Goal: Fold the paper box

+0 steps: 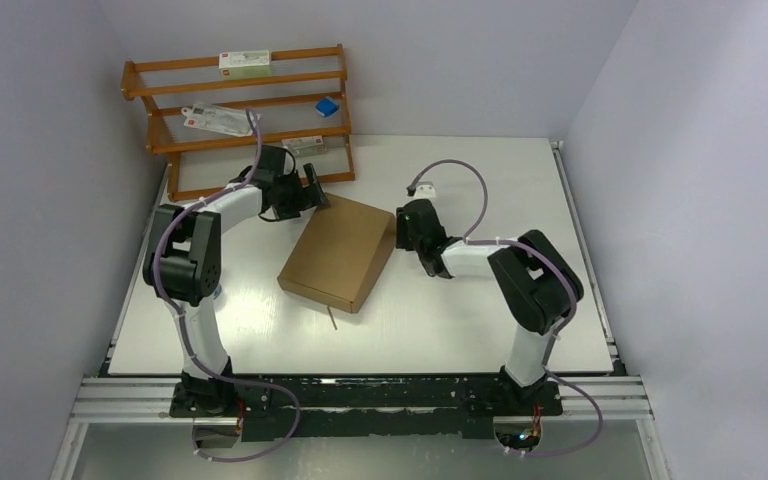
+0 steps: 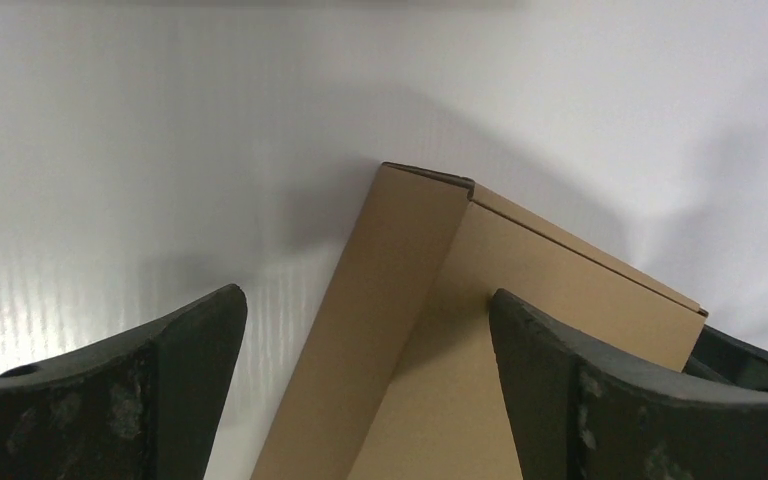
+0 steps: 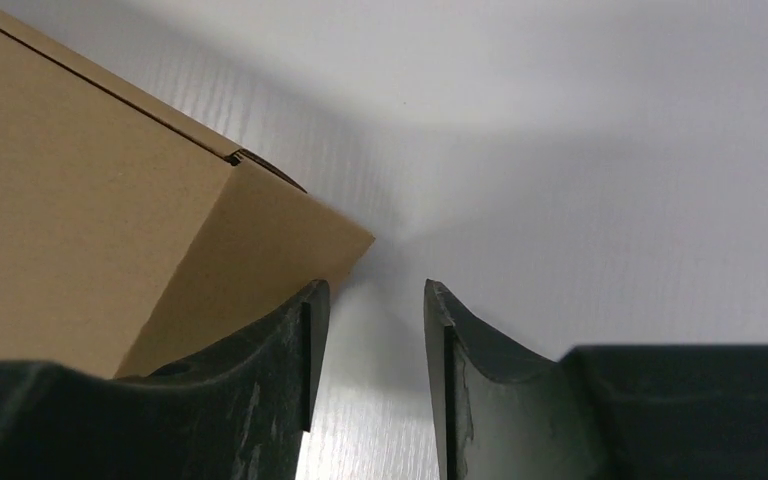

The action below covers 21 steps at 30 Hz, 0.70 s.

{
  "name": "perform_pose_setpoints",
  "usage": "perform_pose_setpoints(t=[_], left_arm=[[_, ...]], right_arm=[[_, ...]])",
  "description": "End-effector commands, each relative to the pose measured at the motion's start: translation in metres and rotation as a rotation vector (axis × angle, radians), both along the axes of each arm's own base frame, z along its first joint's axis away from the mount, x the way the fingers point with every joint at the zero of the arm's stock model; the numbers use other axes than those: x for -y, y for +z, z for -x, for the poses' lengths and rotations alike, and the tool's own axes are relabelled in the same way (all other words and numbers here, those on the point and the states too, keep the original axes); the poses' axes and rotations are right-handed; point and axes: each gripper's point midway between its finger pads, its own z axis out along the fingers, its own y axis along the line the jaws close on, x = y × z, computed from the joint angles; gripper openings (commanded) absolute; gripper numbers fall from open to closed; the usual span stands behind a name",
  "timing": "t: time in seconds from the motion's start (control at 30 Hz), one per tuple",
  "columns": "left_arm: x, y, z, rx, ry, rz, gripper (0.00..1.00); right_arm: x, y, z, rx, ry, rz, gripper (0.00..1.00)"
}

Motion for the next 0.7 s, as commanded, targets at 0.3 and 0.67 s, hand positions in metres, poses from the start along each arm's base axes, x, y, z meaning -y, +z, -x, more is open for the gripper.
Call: perform_pose_setpoints(t=[0.3,0.67], left_arm=[[0.051,-0.026,0.008,0.003,-0.29,0.124,0.93],[0.106,-0.027,0.058,-0.018,-0.573,0.128,0.9]], right_arm=[[-0.04,-0.019,-0.013,0.044,0.214,-0.032,0.42],[-0.085,0.004,0.007,0.178,0.581,-0.066,0.36]])
